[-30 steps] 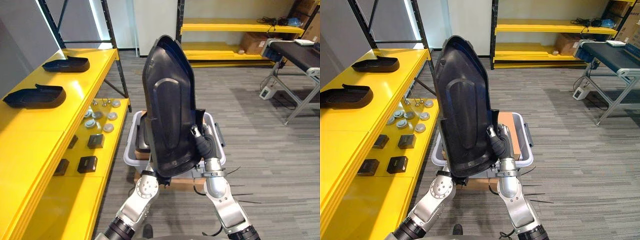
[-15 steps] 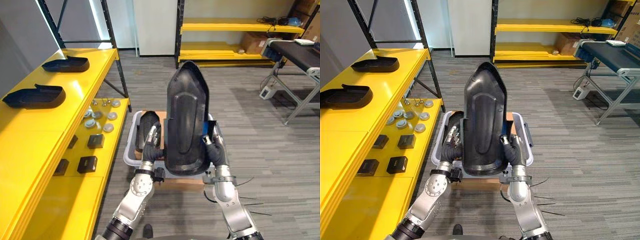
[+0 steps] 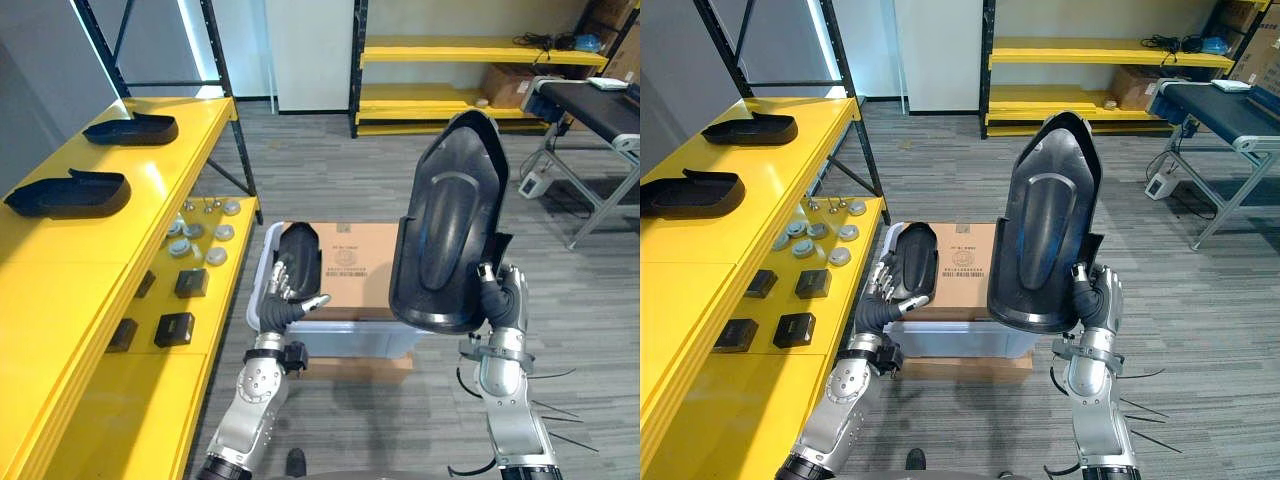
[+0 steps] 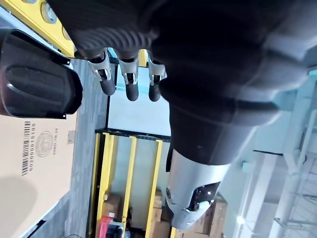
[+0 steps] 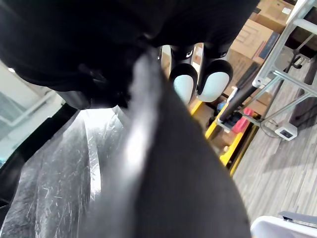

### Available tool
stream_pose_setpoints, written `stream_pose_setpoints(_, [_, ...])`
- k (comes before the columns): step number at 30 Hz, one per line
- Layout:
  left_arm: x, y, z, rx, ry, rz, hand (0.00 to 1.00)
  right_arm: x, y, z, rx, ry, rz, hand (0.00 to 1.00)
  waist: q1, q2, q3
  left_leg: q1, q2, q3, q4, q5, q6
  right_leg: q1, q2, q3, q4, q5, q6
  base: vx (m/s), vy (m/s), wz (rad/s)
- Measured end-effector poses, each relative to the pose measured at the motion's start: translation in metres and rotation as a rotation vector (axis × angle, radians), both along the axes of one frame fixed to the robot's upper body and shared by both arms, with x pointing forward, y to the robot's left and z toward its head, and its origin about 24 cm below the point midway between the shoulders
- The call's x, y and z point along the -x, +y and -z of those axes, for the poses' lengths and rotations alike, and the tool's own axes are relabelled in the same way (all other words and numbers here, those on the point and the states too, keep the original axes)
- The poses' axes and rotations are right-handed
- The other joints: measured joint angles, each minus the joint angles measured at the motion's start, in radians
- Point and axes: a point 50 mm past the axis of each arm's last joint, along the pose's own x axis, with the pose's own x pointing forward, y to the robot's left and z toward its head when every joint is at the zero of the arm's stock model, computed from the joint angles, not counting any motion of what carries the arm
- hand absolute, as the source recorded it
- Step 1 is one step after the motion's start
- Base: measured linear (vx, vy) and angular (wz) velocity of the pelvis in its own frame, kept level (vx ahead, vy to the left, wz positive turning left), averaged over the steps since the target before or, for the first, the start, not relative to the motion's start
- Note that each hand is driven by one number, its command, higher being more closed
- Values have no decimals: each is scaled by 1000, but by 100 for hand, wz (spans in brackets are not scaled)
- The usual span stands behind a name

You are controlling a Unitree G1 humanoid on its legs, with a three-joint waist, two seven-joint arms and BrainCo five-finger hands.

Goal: Walk over and take plastic housings, then place them on the shelf

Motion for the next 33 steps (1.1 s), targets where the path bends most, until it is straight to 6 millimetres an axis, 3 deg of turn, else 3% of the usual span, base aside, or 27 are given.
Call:
stream_pose_setpoints(7, [2, -1, -7, 32, -27, 3, 0, -1, 6, 0, 62, 13, -19, 100, 2, 14, -1, 0, 0, -6, 0, 0, -1, 3, 0, -13, 0, -3, -3, -3, -3, 6])
stream_pose_setpoints(17, [7, -27, -12, 80, -32, 101, 0, -3, 34, 5, 55, 27, -132, 100, 2, 25, -6, 0, 1, -4, 0, 0, -1, 3, 1, -12, -11, -4, -6, 0, 0, 0])
stream_pose_setpoints(25, [5, -48, -5, -55, -12, 190, 0, -2, 70, 9, 1, 36, -264, 100, 4, 25, -5, 0, 1, -2, 0, 0, -1, 3, 1, -10, -14, -4, -5, 0, 0, 0])
stream_pose_setpoints(31, [0, -54, -2, -77, -4, 198, 0, -2, 73, 10, -39, 41, -281, 100, 4, 24, -5, 7, 2, 16, 0, 0, -1, 4, 1, 0, -15, 0, -1, 1, -1, -6])
stream_pose_setpoints(32, [0, -54, -2, -78, -3, 196, 100, -2, 73, 10, -46, 41, -284, 100, 4, 24, -5, 11, 2, 18, 0, 0, -1, 3, 1, 10, -16, 2, 0, 8, -8, -16])
stream_pose_setpoints(33, [0, -54, -1, -79, -1, 195, 100, -2, 74, 11, -48, 43, -288, 100, 4, 24, -5, 13, 2, 19, 0, -1, -2, 3, 1, 14, -16, 2, 1, 12, -12, -17])
